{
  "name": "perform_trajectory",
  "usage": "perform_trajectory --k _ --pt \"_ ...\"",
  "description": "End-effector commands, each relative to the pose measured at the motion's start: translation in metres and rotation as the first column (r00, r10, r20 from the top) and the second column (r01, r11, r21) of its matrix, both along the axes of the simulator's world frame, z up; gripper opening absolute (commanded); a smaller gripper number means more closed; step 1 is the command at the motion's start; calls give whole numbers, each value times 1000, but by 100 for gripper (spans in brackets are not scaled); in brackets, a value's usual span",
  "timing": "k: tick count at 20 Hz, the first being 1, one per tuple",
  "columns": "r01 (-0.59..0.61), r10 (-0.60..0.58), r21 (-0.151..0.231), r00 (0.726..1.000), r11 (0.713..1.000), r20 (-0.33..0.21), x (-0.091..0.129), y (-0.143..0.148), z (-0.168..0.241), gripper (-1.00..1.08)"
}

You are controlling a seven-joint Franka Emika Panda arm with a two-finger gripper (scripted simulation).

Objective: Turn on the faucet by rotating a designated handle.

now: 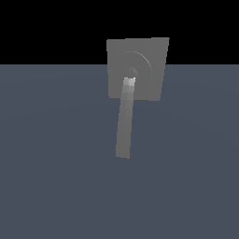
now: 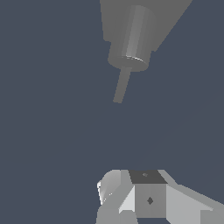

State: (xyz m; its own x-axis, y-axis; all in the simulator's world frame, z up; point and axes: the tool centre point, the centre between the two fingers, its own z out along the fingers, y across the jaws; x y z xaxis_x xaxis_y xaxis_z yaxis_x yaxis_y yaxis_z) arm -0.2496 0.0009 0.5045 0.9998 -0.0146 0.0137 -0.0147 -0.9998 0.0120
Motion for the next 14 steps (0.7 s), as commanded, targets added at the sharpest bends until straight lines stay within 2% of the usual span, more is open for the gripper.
perform_trajectory --k 1,14 --pt "0 0 0 1000 1000 0 0 0 0 -100" --pt "31 -31 -16 1000 999 -4 3 -1 3 -100"
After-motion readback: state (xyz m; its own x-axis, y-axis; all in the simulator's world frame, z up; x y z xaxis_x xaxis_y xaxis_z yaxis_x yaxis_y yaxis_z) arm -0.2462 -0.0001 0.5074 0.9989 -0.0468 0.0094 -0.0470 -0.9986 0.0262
